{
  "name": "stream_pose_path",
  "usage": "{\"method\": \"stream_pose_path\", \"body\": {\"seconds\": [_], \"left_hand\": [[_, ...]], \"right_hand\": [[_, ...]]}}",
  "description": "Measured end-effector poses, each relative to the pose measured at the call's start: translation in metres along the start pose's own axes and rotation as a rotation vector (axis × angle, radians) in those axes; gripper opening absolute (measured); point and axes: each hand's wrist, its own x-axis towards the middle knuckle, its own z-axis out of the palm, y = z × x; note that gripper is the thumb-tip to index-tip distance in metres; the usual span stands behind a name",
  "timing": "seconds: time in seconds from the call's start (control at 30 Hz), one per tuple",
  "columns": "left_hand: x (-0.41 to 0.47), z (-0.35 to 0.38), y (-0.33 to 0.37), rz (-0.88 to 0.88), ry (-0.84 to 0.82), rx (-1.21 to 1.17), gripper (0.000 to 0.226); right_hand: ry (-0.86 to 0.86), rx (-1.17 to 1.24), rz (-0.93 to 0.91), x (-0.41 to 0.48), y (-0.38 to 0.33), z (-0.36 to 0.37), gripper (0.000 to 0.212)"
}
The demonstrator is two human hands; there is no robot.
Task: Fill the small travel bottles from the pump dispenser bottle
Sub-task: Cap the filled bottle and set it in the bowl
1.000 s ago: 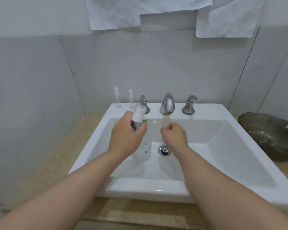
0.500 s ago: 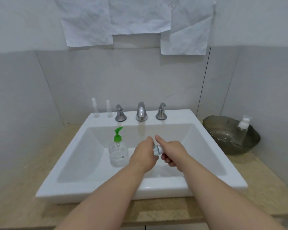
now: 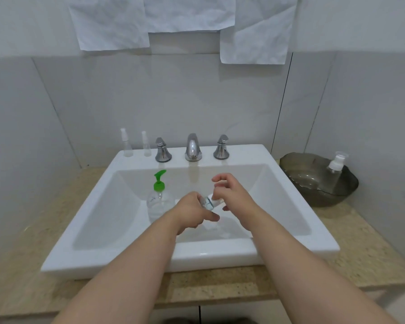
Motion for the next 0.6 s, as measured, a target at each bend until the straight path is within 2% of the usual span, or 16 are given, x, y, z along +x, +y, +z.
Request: {"method": "stream_pose_path", "body": {"seconds": [0.13,0.2,0.27,0.33,0.37,0.43,0.47,0.53,0.6], "left_hand": [[-0.001,0.003,-0.005,0.049,0.108,0.191,0.054],[-0.004,0.002,-0.004,0.067,0.131,0.209,0.055],[-0.005,0.002,-0.004,0.074,0.138,0.219,0.055],[-0.006,0.002,-0.004,0.077,0.146,0.239,0.055],[-0.006,0.002,-0.004,0.076,0.148,0.250,0.055],[-0.006,0.002,-0.004,0.071,0.145,0.264,0.054],[-0.006,0.001,-0.004,0.067,0.144,0.270,0.055],[-0.004,0.001,-0.006,0.045,0.135,0.263,0.055],[-0.003,0.000,-0.007,0.012,0.132,0.258,0.055]], "right_hand": [[0.091,-0.155,0.093,-0.003,0.004,0.000,0.036],[0.066,-0.081,0.074,-0.001,0.007,-0.001,0.030],[0.040,-0.008,0.074,0.000,0.006,-0.003,0.039],[0.045,-0.060,0.126,-0.003,0.002,-0.004,0.029],[0.038,-0.117,0.164,-0.004,0.002,-0.003,0.032],[0.005,-0.197,0.202,-0.004,0.005,-0.001,0.049],[0.002,-0.204,0.191,-0.003,0.006,0.000,0.049],[0.053,-0.177,0.150,-0.001,0.008,0.001,0.035],[0.189,-0.107,0.117,0.004,0.009,-0.002,0.023]]}}
